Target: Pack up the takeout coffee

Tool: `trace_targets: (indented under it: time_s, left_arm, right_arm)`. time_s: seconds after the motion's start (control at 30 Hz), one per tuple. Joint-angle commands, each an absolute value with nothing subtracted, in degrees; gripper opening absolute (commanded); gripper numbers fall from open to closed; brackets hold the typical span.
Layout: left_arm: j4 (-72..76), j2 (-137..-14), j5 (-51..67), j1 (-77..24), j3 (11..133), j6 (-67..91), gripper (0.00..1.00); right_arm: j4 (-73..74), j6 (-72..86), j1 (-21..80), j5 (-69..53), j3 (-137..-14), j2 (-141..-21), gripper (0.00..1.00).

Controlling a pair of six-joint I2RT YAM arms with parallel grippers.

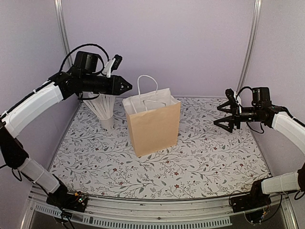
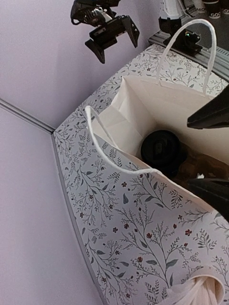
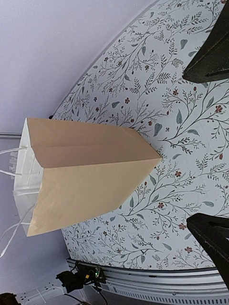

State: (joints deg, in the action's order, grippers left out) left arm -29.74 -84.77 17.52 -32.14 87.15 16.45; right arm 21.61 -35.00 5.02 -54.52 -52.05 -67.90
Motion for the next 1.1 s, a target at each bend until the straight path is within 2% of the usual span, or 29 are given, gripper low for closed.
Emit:
trace_targets:
  time_s: [0.0,0.2,0.33,0.43,0.53,0.6,0.7,0.8,1.07]
  left_arm:
    - [-30.52,-84.92,16.49,-33.07,86.26,16.62,0.46]
    - [-32.43,-81.64,6.9,-32.49,87.8,12.93,0.59]
    - [-28.88,-77.47,-2.47,-30.32,84.08,9.73,0.77]
    - [-23.16,-74.51,-3.98,-26.36,78.32,8.16,0.88]
    - [-20.61,-74.19,-4.17,-21.17,75.68,7.71,0.91]
    - [-20.02,-74.94,-5.89,-18.84,75.85,7.03,0.94]
    - [-18.34,-75.58,-12.24,-18.41,75.38,7.57,0.98]
    - [-16.27,-74.85,-10.36,-18.49,73.44,7.18,1.0]
    - [-3.91,-65.28,-5.18,-18.58,58.43,7.9,1.0]
  right_arm:
    - [22.23,-35.51,4.95,-54.38,-52.38,-68.16,0.99]
    - [22.26,-35.46,4.98,-54.4,-52.38,-68.03,0.99]
    - [21.94,-35.21,4.98,-54.19,-52.38,-68.24,0.99]
    - [19.22,-32.62,5.01,-52.5,-52.63,-68.38,0.99]
    - [13.91,-22.87,5.01,-43.55,-56.87,-68.67,0.99]
    - [15.86,-17.82,5.01,-40.22,-63.87,-70.07,0.99]
    - [18.59,-16.65,4.99,-35.66,-74.58,-74.24,0.99]
    - [19.53,-11.66,5.0,-32.46,-81.94,-78.66,0.99]
    - [12.87,-6.16,5.0,-32.43,-75.95,-79.21,0.99]
